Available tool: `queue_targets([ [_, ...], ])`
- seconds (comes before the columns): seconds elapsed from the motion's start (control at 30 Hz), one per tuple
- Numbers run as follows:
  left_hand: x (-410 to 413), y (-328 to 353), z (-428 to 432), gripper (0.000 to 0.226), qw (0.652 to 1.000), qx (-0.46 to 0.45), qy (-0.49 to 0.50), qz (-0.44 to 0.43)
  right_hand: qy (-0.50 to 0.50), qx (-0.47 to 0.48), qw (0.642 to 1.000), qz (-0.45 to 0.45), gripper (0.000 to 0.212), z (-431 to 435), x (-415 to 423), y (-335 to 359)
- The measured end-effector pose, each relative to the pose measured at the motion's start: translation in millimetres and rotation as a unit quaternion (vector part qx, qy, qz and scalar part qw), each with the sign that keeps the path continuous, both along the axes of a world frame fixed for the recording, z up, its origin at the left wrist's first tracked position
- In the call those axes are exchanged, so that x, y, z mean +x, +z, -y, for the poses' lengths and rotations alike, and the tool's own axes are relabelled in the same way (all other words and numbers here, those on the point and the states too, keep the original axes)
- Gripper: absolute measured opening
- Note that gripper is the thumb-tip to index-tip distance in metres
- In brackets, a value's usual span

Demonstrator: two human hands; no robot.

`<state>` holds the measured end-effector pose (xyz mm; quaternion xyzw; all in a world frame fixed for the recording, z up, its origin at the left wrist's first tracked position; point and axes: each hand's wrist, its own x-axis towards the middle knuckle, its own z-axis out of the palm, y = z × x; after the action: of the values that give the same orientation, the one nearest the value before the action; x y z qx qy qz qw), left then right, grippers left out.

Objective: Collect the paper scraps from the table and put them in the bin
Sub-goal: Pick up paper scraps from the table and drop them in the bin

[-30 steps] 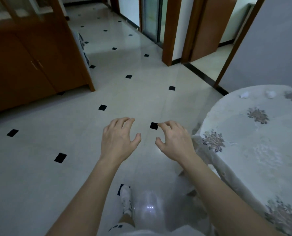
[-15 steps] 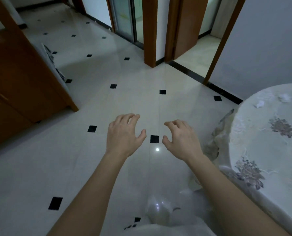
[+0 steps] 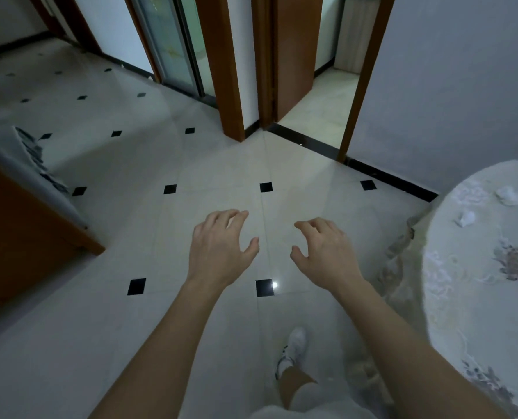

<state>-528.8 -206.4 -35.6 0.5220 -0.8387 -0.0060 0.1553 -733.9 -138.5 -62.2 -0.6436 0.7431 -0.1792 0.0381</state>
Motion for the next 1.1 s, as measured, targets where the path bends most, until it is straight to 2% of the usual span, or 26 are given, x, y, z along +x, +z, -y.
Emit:
queue_targets([
  [0.33,-142,23,167,0.053,0.997,-0.017,-0.070,0.012,-0.072,-0.015,0.997,0.000,0.047,154,-134,22],
  [0.73,-313,14,275,0.057,0.981,0.005,-0.191,0.013,-0.199,0.001,0.980,0.009,0.048,206,-272,21],
  [0.93,-423,5,329,0.055,0.959,-0.005,-0.284,0.010,-0.286,0.007,0.958,0.002,0.046,230,-355,17],
  [1.1,-535,7,373,0.055,0.922,0.009,-0.387,-0.001,-0.381,0.017,0.924,0.016,0.047,250,-430,17],
])
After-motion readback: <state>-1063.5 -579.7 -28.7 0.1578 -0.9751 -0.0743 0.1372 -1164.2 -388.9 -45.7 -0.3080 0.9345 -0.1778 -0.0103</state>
